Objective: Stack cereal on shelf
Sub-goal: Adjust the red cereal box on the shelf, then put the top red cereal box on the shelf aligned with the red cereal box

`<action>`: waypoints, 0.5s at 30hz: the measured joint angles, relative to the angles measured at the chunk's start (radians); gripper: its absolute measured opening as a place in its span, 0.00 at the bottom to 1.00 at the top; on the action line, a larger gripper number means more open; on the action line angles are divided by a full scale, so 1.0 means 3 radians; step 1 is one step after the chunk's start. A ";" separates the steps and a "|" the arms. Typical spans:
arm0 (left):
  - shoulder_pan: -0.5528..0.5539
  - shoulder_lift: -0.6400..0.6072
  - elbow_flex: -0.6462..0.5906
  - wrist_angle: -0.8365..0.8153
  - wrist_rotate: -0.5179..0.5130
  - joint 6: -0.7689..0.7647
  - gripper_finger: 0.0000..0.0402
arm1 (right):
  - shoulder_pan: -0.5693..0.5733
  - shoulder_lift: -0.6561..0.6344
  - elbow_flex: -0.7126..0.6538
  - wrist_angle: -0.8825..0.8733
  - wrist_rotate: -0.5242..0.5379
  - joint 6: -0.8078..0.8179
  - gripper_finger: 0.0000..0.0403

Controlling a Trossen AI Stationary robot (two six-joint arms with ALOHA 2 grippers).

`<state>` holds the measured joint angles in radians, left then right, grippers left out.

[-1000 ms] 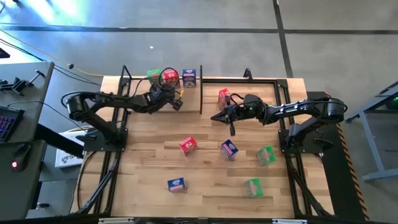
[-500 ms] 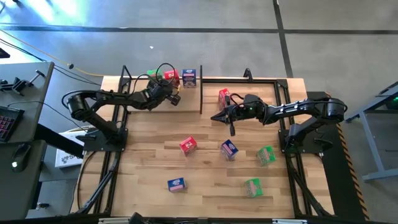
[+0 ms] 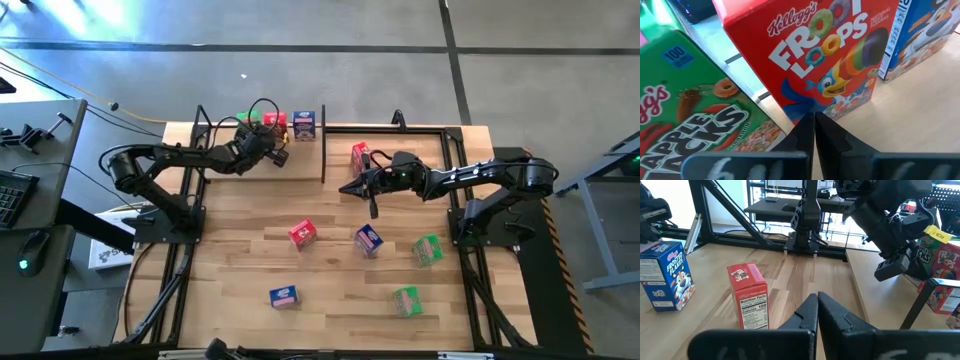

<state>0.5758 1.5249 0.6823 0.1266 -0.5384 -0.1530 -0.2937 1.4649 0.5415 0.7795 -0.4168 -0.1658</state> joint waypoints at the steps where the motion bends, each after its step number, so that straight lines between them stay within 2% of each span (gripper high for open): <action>1: -0.0001 -0.0001 0.0000 0.0000 0.0014 0.0012 0.01 | 0.0000 0.0000 0.0000 0.0000 0.0000 0.0000 0.00; 9: -0.0237 -0.0331 -0.0001 -0.0174 0.0298 0.0085 0.01 | 0.0000 0.0000 0.0000 0.0012 0.0008 0.0014 0.00; 15: -0.0532 -0.0561 -0.0001 -0.0229 0.0507 0.0097 0.01 | 0.0000 0.0000 0.0000 0.0021 0.0226 0.0140 0.00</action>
<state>0.4161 1.3568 0.6819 0.0580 -0.3863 -0.1240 -0.2935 1.4651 0.5415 0.7860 -0.3489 -0.1238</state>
